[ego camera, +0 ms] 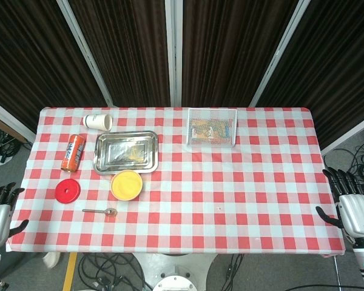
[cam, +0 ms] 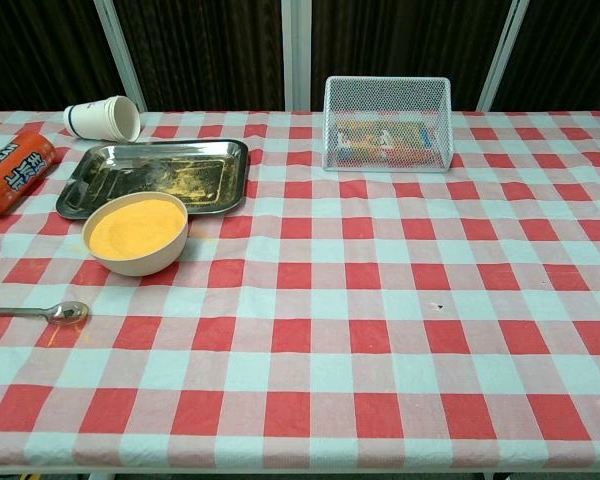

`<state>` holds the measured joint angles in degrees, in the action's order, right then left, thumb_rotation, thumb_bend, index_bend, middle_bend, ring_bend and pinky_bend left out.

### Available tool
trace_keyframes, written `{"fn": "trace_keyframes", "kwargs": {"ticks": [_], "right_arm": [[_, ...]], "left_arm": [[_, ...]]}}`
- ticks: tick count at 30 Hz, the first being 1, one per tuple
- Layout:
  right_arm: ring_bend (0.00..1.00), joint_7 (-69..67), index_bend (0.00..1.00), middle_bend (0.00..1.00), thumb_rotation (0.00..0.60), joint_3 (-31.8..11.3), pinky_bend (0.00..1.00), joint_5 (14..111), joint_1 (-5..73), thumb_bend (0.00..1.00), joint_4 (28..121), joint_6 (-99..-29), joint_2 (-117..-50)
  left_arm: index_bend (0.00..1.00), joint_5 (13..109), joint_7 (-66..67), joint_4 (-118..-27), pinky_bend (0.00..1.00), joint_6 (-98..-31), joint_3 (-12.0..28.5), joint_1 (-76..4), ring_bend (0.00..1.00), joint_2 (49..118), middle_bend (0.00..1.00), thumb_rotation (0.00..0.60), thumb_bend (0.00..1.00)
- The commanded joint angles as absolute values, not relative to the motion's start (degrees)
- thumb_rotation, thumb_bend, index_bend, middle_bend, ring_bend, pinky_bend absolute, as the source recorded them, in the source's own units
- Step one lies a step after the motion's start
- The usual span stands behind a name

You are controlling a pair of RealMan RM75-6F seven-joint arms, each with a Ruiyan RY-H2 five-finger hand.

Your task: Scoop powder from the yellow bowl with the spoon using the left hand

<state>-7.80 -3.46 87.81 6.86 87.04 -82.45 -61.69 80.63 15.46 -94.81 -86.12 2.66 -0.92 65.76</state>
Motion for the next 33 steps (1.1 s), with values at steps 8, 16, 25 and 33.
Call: {"fn": "trace_keyframes", "kwargs": {"ticks": [8, 16, 25, 33], "right_arm": [[0.0, -7.77, 0.0, 0.05, 0.6, -3.83, 0.0, 87.47, 7.85, 0.19, 87.03, -81.33, -61.65], [0.0, -8.48, 0.0, 0.05, 0.6, -3.72, 0.0, 88.1, 7.19, 0.19, 86.72, -83.06, -61.25], [0.0, -8.55, 0.0, 0.05, 0.6, -3.78, 0.0, 89.42, 7.23, 0.19, 87.18, -84.32, -60.5], [0.0, -8.5, 0.0, 0.05, 0.6, -3.78, 0.0, 89.16, 7.63, 0.19, 87.23, -83.63, -60.4]], "left_arm": [[0.29, 80.65, 15.63, -94.73, 0.16, -86.75, 3.11, -1.16, 0.17, 66.02, 0.24, 0.6, 0.18], [0.29, 80.55, 15.81, -95.21, 0.16, -86.99, 3.25, -1.24, 0.17, 65.43, 0.24, 0.6, 0.17], [0.38, 81.39, 13.32, -92.61, 0.36, -80.37, 3.38, -5.47, 0.3, 65.27, 0.39, 0.6, 0.16], [0.46, 78.44, 9.77, -90.26, 0.77, -68.43, 4.26, -12.2, 0.64, 67.51, 0.67, 0.6, 0.2]]}}
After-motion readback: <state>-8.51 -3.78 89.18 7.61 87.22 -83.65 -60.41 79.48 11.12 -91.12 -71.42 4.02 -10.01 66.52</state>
